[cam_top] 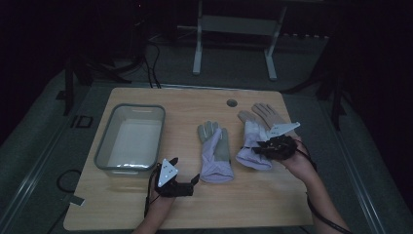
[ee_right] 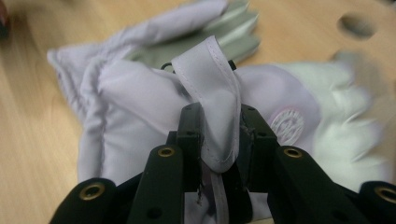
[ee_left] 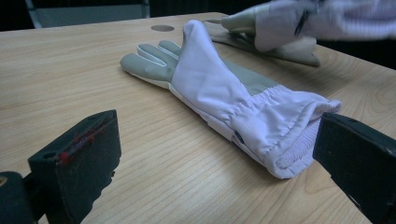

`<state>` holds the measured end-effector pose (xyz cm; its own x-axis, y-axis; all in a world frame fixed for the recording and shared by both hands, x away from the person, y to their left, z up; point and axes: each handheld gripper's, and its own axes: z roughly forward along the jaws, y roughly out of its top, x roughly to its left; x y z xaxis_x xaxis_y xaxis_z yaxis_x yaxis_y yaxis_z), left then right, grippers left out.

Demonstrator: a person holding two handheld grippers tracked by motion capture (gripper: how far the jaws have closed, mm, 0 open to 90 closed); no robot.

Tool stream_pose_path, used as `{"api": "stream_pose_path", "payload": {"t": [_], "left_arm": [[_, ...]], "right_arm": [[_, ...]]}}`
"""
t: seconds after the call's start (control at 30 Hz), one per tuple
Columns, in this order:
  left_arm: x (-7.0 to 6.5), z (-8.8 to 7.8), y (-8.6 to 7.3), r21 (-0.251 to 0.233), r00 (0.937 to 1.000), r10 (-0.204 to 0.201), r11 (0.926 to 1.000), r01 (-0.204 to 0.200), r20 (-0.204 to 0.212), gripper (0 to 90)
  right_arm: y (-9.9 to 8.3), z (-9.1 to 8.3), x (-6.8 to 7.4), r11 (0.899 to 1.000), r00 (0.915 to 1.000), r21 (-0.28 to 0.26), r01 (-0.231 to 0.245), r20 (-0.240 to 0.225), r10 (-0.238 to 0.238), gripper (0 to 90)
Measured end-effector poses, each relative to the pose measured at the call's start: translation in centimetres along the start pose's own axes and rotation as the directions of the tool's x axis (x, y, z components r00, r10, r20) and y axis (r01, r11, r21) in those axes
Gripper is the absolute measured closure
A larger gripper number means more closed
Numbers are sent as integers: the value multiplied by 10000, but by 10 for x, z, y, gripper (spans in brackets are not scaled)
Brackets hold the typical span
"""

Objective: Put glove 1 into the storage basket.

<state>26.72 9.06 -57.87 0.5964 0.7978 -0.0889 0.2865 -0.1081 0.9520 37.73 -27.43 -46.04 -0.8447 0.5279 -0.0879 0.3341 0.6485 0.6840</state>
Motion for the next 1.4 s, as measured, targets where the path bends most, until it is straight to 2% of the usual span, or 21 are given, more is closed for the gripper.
{"api": "stream_pose_path", "payload": {"t": [0.2, 0.37, 0.5, 0.8, 0.83, 0.93, 1.03, 1.2, 1.33, 1.4], "left_arm": [[0, 0, 0, 5, 10000, 14, 10000, -14, -3, 13], [0, 0, 0, 6, 10000, 3, 10000, -3, 6, 13], [0, 0, 0, -2, 10000, 29, 10000, -29, 1, 13], [0, 0, 0, -23, 10000, 10, 10000, -10, -14, 13], [0, 0, 0, -25, 10000, 8, 10000, -8, -13, 13], [1, -1, 0, -25, 10000, 1, 10000, -1, -12, 13], [1, 0, 0, -10, 9999, -1, 10000, 1, -109, 13], [1, -1, 0, -7, 9999, -43, 10000, 43, -97, 13], [1, -1, 0, -26, 9999, -61, 10000, 61, -80, 13], [1, -1, 0, -22, 9999, -74, 10000, 74, -91, 13]], "right_arm": [[28, -9, 3, 9983, 9988, -321, 482, 83, -480, 734], [51, -11, 11, 9923, 9953, -782, 956, 203, -943, 737], [68, -9, 19, 9851, 9905, -1041, 1372, 245, -1354, 737], [97, 7, 41, 9642, 9719, -1317, 2301, -190, -2345, 735], [99, 10, 44, 9602, 9687, -1353, 2442, -109, -2479, 735], [99, 21, 51, 9531, 9608, -1375, 2695, -293, -2758, 735], [94, 38, 56, 9563, 9581, -1101, 2708, -650, -2788, 735], [76, 67, 59, 9668, 9599, -412, 2522, -1159, -2554, 734], [67, 81, 62, 9649, 9508, 90, 2624, -1733, -2569, 732], [63, 86, 64, 9595, 9430, 274, 2803, -1944, -2700, 730]]}}
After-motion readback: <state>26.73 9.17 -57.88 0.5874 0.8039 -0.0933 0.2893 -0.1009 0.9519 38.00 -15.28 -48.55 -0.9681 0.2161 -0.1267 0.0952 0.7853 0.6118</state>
